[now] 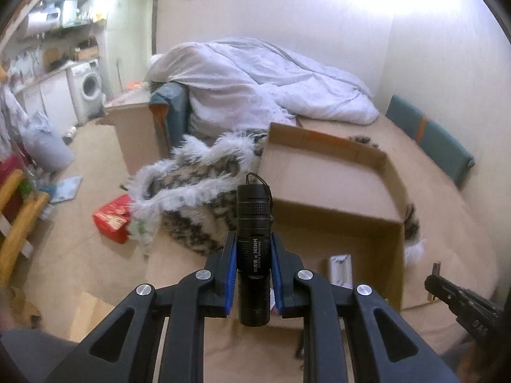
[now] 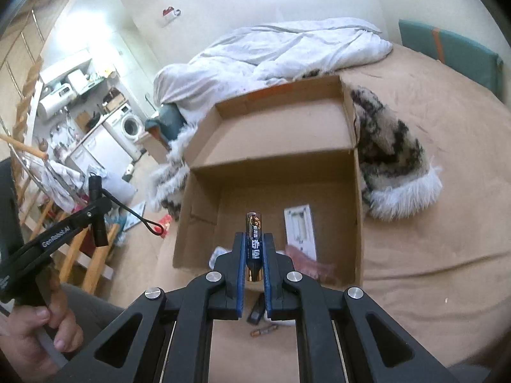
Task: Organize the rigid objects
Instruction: 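Lift and carry the flashlight with the left tool into the box while the right tool carries the battery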
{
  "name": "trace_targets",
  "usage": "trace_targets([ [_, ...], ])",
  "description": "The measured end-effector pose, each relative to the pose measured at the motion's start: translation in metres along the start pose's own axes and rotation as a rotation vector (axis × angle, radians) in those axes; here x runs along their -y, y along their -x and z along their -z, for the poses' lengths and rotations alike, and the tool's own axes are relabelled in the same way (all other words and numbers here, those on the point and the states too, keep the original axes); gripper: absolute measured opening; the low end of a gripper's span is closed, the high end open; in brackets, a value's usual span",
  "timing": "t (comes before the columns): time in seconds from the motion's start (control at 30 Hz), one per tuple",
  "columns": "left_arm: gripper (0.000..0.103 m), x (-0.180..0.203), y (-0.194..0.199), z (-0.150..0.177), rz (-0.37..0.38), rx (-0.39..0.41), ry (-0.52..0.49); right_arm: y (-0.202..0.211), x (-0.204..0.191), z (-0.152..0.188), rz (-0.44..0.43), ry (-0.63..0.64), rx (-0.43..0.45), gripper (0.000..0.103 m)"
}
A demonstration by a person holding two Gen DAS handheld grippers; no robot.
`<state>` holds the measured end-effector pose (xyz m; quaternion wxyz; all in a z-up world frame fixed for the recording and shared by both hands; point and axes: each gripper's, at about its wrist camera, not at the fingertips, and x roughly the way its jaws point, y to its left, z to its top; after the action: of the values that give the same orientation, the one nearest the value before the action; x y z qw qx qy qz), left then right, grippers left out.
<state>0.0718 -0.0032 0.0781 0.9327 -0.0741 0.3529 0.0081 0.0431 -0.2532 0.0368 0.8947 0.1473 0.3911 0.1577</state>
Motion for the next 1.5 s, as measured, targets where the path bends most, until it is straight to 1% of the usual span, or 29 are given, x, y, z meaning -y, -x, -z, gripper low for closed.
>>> trace_targets([
  [0.03,0.017,-0.002,-0.005,-0.004,0.044,-0.007,0.025,0.000,0.002,-0.004,-0.008,-0.003,0.003,0.011],
  [0.17,0.017,0.000,-0.023,-0.010,0.066,-0.036,0.038,-0.001,0.013,-0.022,-0.069,-0.046,0.030,0.011],
  [0.3,0.017,0.006,-0.043,-0.007,0.075,-0.070,0.031,-0.013,0.024,-0.033,-0.085,-0.086,0.032,0.011],
  [0.4,0.017,0.011,-0.057,-0.001,0.125,-0.095,0.024,-0.026,0.032,-0.035,-0.086,-0.104,0.022,0.011],
  [0.47,0.017,0.014,-0.070,0.003,0.184,-0.125,0.021,-0.037,0.036,-0.034,-0.083,-0.114,0.006,0.011],
  [0.57,0.017,0.020,-0.086,0.009,0.162,-0.146,-0.017,-0.056,0.043,-0.031,-0.064,-0.129,-0.028,0.011],
  [0.63,0.017,0.023,-0.100,0.015,0.164,-0.175,-0.027,-0.068,0.048,-0.028,-0.053,-0.140,-0.050,0.011],
  [0.73,0.017,0.024,-0.118,0.026,0.145,-0.208,-0.044,-0.085,0.056,-0.023,-0.029,-0.156,-0.092,0.011],
  [0.8,0.017,0.027,-0.126,0.031,0.119,-0.228,-0.064,-0.094,0.059,-0.020,-0.017,-0.163,-0.122,0.011],
  [0.93,0.017,0.026,-0.141,0.043,0.036,-0.273,-0.089,-0.110,0.059,-0.013,0.018,-0.148,-0.176,0.011],
  [1.0,0.017,0.024,-0.146,0.046,0.024,-0.295,-0.083,-0.119,0.058,-0.010,0.016,-0.145,-0.213,0.011],
  [1.1,0.017,0.022,-0.151,0.051,0.023,-0.322,-0.085,-0.131,0.055,-0.006,0.024,-0.135,-0.256,0.011],
  [1.23,0.017,0.025,-0.154,0.058,0.015,-0.330,-0.106,-0.146,0.049,0.000,0.031,-0.112,-0.310,0.011],
  [1.4,0.017,0.024,-0.160,0.063,0.013,-0.374,-0.100,-0.162,0.047,0.010,0.061,-0.088,-0.392,0.011],
  [1.5,0.017,0.025,-0.162,0.067,0.006,-0.392,-0.106,-0.167,0.048,0.015,0.081,-0.084,-0.417,0.011],
])
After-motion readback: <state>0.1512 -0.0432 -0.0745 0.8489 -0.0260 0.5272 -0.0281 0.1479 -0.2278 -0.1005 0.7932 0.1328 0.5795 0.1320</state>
